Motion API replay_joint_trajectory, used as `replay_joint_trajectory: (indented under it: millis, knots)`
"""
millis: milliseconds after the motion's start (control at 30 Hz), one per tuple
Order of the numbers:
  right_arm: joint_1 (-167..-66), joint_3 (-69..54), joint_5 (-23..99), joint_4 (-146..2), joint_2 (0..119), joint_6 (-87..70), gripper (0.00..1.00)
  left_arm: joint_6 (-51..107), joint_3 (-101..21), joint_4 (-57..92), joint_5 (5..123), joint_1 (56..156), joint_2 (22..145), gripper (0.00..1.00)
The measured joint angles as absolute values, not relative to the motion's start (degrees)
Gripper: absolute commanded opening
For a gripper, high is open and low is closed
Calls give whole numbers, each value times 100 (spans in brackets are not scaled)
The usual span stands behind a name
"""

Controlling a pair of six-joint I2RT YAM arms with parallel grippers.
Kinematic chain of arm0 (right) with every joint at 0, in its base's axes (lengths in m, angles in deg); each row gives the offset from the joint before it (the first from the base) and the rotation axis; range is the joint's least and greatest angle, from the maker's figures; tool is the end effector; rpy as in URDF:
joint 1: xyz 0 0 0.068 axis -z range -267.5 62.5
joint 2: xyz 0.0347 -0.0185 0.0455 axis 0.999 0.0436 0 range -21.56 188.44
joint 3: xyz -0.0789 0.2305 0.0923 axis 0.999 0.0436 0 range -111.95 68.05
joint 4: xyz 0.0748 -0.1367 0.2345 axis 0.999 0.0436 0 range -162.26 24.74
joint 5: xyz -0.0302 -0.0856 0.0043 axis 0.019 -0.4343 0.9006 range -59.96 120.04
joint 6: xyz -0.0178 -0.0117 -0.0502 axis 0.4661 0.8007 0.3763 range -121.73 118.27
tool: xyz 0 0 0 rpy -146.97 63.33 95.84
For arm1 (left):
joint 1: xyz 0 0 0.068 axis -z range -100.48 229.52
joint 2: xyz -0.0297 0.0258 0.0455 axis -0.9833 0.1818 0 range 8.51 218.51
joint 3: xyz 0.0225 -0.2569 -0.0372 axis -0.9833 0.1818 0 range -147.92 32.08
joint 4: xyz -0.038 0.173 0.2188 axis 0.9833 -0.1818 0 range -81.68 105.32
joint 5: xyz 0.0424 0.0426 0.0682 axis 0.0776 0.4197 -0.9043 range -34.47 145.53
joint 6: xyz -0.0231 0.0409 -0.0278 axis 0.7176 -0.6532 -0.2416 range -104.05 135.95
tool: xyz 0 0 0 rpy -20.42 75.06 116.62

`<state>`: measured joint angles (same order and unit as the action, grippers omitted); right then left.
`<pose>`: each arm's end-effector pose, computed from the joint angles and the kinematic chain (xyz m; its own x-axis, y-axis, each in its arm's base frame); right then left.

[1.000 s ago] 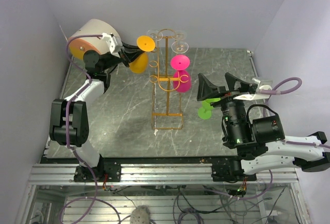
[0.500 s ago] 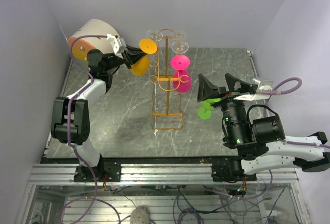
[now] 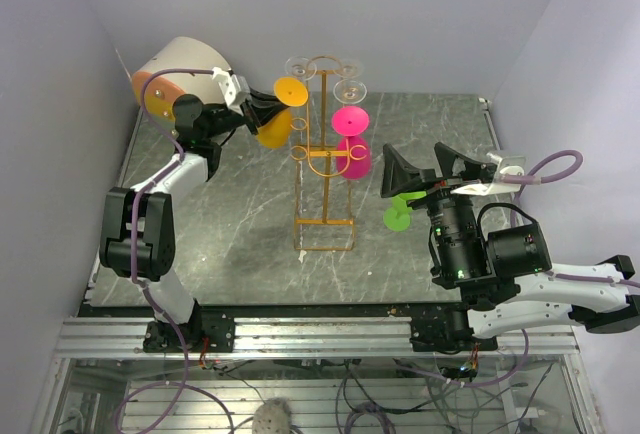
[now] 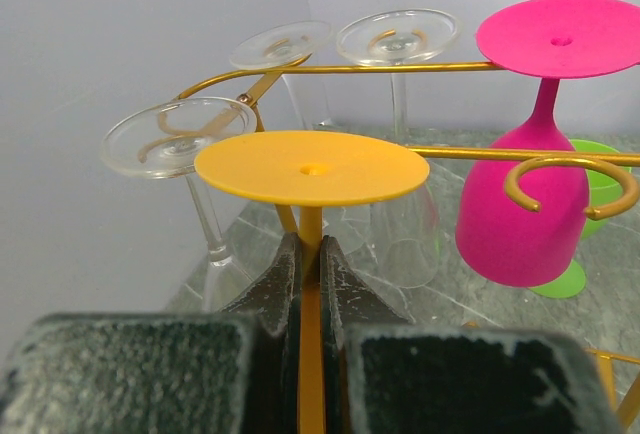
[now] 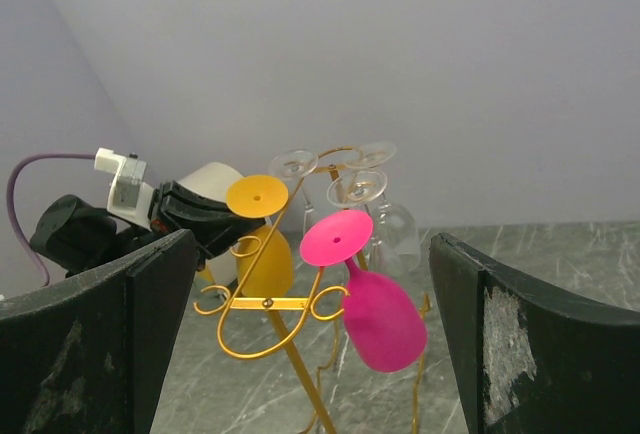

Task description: Place the wine glass upside down on the wine glass rack

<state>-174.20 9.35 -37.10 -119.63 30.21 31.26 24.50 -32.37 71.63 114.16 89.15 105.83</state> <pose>0.0436 0.1708 0.4742 0.2336 0.3756 -0.8968 -0.2740 0.9104 0.3100 0.3827 -0.0967 0.3056 0.2599 -0.1227 -0.9578 0.9082 0.3681 0.1993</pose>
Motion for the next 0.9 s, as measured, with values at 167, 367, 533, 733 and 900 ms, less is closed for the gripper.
replay_joint_trajectory:
  millis: [167,367,533,733,900]
  knots:
    - [-17420,935,-3712,-11933,3021,3107,100,2348,-3292,7058,11379,8931,10603,7]
    - [-17420,935,-3712,-11854,3024,3037,100,2323,-3410,6954,11357,8970,10679,7]
    - [-17420,935,-3712,-11828,3024,3039,100,2321,-3488,6916,11362,8992,10723,7]
    - [-17420,935,-3734,-11819,3021,3043,100,2323,-3499,6903,11366,9031,10747,7]
    - [-17420,935,-3751,-11821,3010,3048,100,2323,-3499,6901,11401,9097,10762,7]
